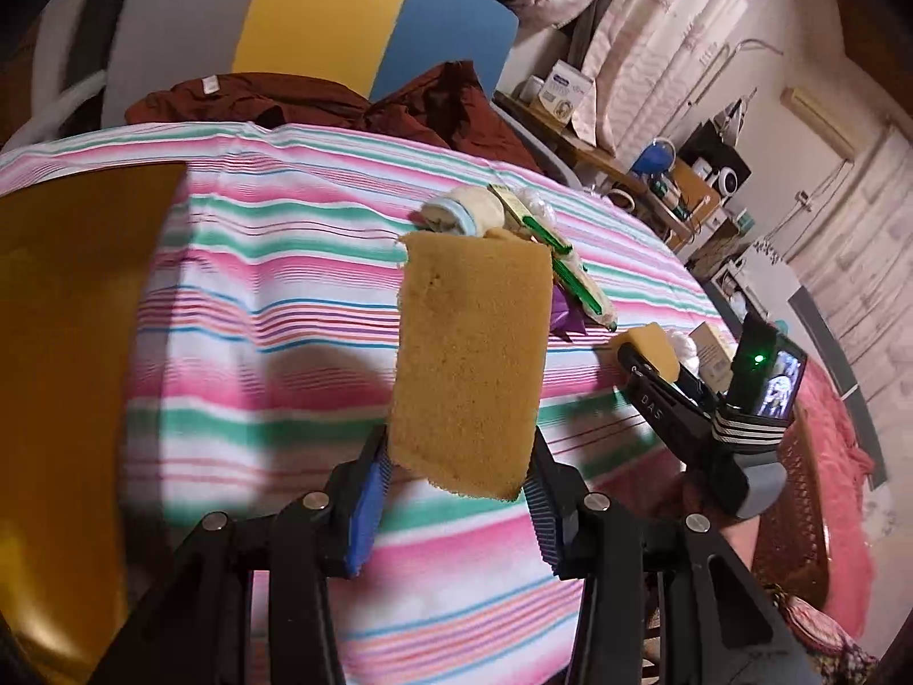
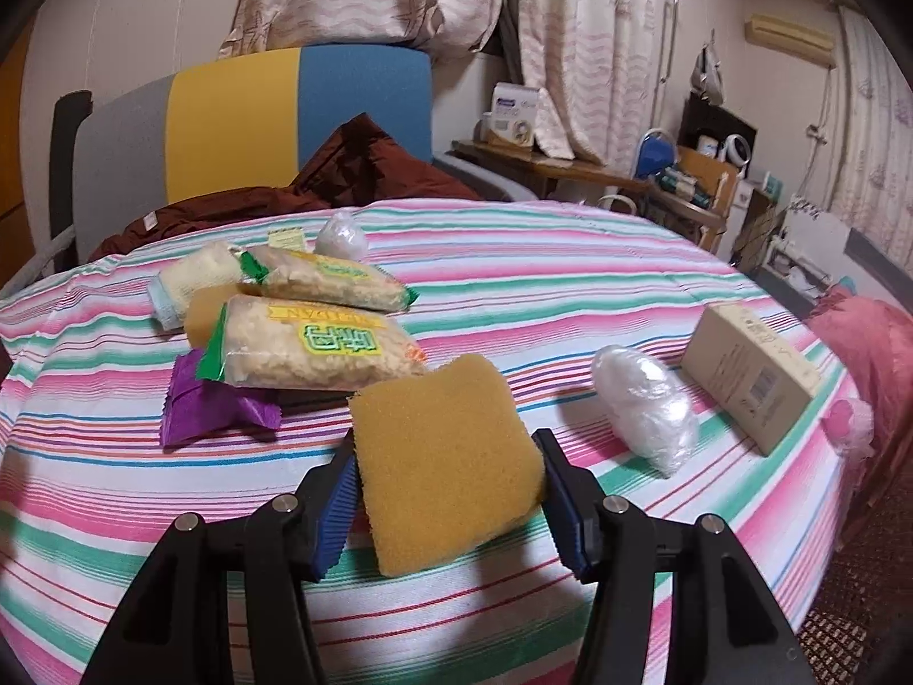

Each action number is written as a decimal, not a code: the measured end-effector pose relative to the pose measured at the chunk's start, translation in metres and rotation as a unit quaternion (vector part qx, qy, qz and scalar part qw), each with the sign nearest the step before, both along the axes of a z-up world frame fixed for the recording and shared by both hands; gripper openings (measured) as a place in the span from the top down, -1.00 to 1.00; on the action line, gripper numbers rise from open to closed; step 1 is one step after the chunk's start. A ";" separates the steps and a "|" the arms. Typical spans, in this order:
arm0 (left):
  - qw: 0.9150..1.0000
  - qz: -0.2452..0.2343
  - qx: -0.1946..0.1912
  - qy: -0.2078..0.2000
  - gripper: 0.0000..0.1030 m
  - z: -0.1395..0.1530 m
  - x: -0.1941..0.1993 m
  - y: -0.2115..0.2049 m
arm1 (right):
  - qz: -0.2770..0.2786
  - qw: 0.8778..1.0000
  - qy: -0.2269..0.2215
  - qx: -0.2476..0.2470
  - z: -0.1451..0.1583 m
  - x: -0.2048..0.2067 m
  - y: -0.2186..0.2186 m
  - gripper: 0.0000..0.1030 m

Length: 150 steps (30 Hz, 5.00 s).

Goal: Organize objects
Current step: 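Carry both tan sponges over the gold tray and release them inside, then withdraw both grippers from the tray back toward the remaining items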

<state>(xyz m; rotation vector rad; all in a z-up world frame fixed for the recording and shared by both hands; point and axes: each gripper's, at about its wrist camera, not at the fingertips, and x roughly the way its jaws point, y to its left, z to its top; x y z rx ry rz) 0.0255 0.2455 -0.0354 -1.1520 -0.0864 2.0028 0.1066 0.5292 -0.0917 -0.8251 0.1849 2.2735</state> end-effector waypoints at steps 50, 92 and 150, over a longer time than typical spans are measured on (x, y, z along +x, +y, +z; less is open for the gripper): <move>0.965 0.256 -0.043 -0.037 0.11 -0.018 -0.123 -0.267 | 0.308 0.937 0.137 -0.089 0.104 -0.001 -0.249 -0.12; 0.926 0.367 -0.016 0.083 -1.00 0.027 -0.026 -0.320 | 0.336 0.899 -0.079 -0.271 0.029 -0.197 -0.360 -0.18; 0.951 0.295 0.029 0.085 -1.00 0.029 -0.012 -0.284 | 0.350 0.896 0.026 -0.271 0.083 -0.111 -0.316 -0.15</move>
